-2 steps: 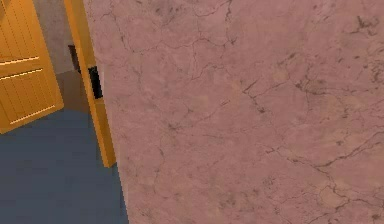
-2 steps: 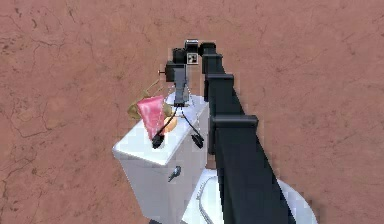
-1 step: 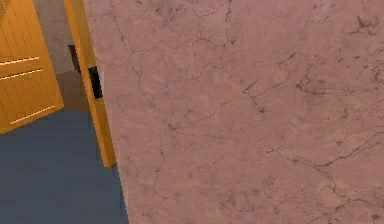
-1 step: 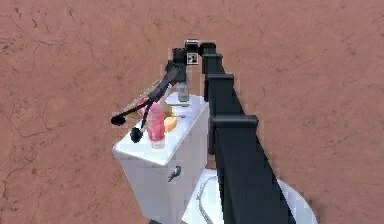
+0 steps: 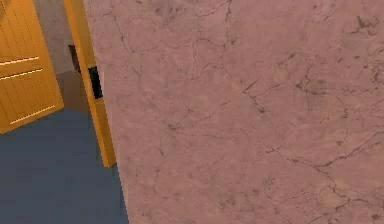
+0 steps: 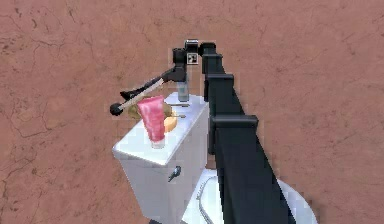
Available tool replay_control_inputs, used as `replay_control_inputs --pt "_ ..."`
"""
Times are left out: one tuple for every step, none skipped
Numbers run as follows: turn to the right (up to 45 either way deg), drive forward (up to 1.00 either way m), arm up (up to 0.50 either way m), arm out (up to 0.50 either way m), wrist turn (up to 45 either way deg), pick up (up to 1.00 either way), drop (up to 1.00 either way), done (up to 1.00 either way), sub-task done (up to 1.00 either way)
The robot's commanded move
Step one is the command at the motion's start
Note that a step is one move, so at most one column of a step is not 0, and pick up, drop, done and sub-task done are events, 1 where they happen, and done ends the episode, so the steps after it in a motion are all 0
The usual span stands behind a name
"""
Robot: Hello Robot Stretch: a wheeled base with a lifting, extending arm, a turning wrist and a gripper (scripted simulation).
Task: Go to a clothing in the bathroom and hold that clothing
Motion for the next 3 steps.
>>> replay_control_inputs --pt "0.0 0.00 0.00 0.00 9.0 0.00 0.00 0.00 0.00" --pt "0.0 0.00 -0.14 0.00 0.0 0.00 0.00 0.00 0.00" --pt "0.0 0.00 0.00 0.00 0.0 1.00 0.00 0.00 0.00"
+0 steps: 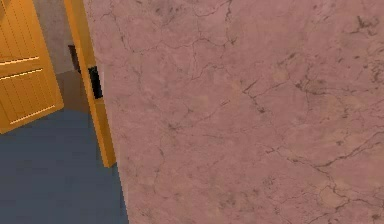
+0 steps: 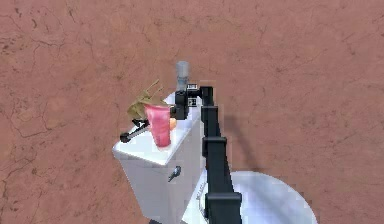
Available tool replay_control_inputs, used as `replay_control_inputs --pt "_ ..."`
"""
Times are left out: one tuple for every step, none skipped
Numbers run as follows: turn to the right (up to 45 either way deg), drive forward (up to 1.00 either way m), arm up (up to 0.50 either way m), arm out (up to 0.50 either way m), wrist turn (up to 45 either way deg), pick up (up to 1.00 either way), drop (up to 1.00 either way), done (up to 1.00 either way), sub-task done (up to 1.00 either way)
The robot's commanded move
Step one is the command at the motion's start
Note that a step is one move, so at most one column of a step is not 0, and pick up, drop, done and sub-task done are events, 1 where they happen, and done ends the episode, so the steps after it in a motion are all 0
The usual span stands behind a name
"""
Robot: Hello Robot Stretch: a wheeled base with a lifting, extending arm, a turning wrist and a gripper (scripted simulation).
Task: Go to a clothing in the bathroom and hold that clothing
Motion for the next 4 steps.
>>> replay_control_inputs --pt "0.0 0.00 0.10 0.00 0.0 0.00 0.00 0.00 0.00" --pt "0.0 0.00 -0.10 0.00 0.0 0.00 0.00 0.00 0.00" --pt "0.0 0.00 0.10 0.00 0.0 0.00 0.00 0.00 0.00" --pt "0.0 0.00 0.04 0.00 0.0 0.00 0.00 0.00 0.00"
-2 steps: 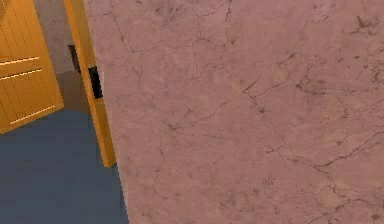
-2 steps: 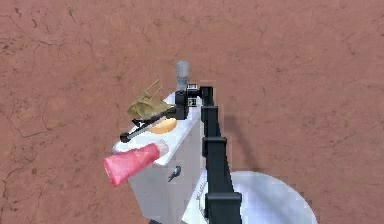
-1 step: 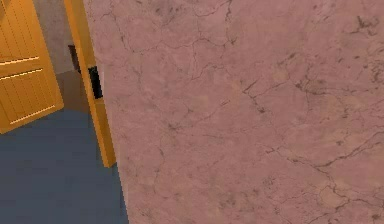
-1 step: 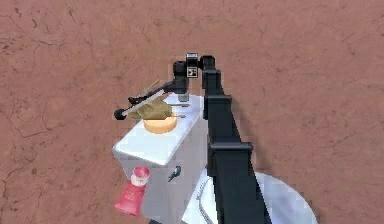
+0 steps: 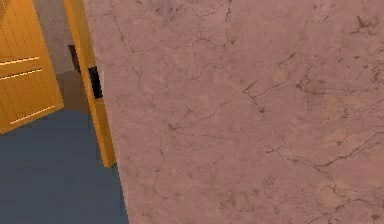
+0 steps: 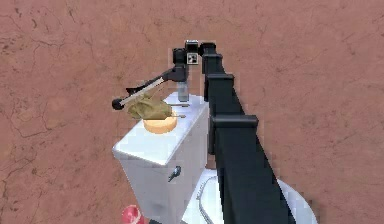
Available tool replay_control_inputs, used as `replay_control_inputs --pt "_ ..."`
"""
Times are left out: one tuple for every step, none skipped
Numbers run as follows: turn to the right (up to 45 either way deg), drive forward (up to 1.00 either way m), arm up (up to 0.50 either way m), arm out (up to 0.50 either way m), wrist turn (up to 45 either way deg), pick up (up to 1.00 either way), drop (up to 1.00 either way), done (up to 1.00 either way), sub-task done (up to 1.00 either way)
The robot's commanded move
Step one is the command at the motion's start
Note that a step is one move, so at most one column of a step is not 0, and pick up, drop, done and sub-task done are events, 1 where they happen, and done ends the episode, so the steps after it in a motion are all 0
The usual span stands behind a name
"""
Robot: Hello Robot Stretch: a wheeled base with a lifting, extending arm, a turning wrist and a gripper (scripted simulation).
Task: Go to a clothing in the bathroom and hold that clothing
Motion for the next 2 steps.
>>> replay_control_inputs --pt "0.0 0.00 0.00 0.00 -45.0 0.00 0.00 0.00 0.00" --pt "0.0 0.00 0.00 0.00 -3.0 0.00 0.00 0.00 0.00"
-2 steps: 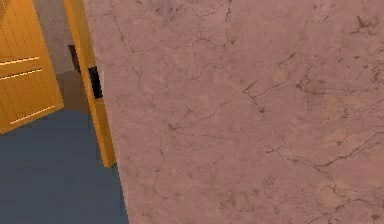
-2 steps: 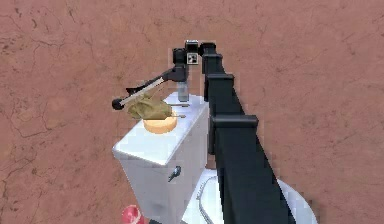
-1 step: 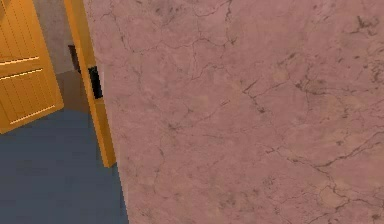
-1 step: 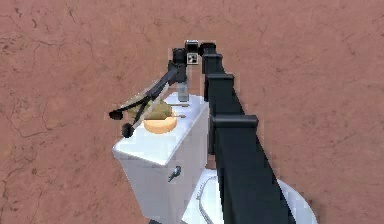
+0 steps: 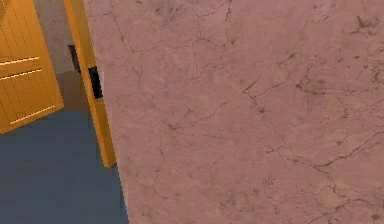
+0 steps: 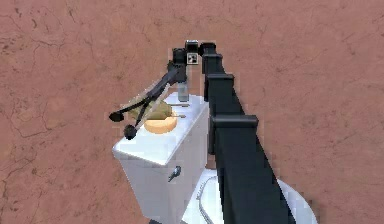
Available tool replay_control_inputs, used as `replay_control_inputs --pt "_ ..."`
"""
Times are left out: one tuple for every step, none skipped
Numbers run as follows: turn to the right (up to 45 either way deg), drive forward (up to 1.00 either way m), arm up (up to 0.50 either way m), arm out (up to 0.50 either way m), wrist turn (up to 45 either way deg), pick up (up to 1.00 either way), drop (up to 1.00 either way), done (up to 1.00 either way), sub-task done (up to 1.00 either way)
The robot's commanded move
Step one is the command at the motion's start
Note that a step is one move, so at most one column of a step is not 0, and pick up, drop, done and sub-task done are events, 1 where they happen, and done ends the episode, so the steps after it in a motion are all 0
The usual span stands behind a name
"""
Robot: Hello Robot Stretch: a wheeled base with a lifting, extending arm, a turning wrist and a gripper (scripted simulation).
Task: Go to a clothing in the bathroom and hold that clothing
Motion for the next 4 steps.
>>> replay_control_inputs --pt "0.0 0.00 0.00 -0.48 0.0 0.00 0.00 0.00 0.00" --pt "45.0 0.00 0.00 0.00 0.0 0.00 0.00 0.00 0.00" --pt "45.0 0.00 0.00 0.00 0.0 0.00 0.00 0.00 0.00" --pt "21.0 0.00 0.00 0.00 0.0 0.00 0.00 0.00 0.00"
